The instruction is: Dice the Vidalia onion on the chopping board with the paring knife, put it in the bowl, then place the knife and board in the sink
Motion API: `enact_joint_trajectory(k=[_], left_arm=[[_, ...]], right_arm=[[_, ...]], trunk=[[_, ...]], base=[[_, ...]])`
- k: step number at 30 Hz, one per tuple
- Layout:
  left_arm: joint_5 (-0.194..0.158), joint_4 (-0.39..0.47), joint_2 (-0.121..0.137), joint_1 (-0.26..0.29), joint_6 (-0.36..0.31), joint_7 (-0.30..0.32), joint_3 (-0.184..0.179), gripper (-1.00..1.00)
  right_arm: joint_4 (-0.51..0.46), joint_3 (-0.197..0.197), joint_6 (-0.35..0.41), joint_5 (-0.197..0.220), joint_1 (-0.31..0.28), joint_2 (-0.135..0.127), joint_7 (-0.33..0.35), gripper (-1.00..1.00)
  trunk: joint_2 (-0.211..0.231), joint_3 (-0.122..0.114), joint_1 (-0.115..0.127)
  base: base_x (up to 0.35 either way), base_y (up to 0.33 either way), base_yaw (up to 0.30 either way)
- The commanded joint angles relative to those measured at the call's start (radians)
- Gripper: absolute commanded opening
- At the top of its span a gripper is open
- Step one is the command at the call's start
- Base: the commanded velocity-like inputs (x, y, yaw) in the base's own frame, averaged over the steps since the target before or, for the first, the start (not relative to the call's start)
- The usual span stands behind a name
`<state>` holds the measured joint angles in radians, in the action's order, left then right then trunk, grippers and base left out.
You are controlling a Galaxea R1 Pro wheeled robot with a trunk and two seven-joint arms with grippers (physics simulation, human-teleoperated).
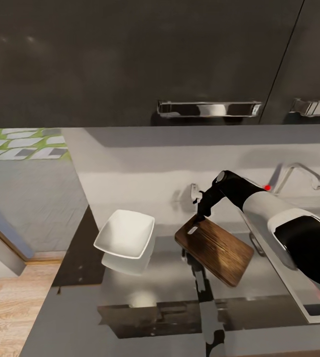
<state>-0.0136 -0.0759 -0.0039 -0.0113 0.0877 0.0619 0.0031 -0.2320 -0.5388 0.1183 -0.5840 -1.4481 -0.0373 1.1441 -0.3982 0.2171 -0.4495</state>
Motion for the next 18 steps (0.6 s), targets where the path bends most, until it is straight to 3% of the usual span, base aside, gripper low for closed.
enact_joint_trajectory(k=[1,7,18], left_arm=[[-0.002,-0.002,0.0,0.0,0.006,0.002,0.0,1.0],[-0.002,-0.002,0.0,-0.001,0.006,0.003,0.001,1.0],[-0.002,-0.002,0.001,-0.001,0.006,0.003,0.002,1.0]], right_arm=[[-0.003,0.005,0.011,-0.005,0.0,0.0,-0.004,1.0],[-0.003,0.005,0.011,-0.004,0.0,0.0,-0.023,1.0],[-0.003,0.006,0.002,-0.005,0.0,-0.003,-0.034,1.0]], trunk=[[-0.002,0.003,-0.001],[-0.002,0.008,-0.001],[-0.002,0.009,-0.001]], base=[[0.0,0.0,0.136],[0.0,0.0,0.128],[0.0,0.0,0.01]])
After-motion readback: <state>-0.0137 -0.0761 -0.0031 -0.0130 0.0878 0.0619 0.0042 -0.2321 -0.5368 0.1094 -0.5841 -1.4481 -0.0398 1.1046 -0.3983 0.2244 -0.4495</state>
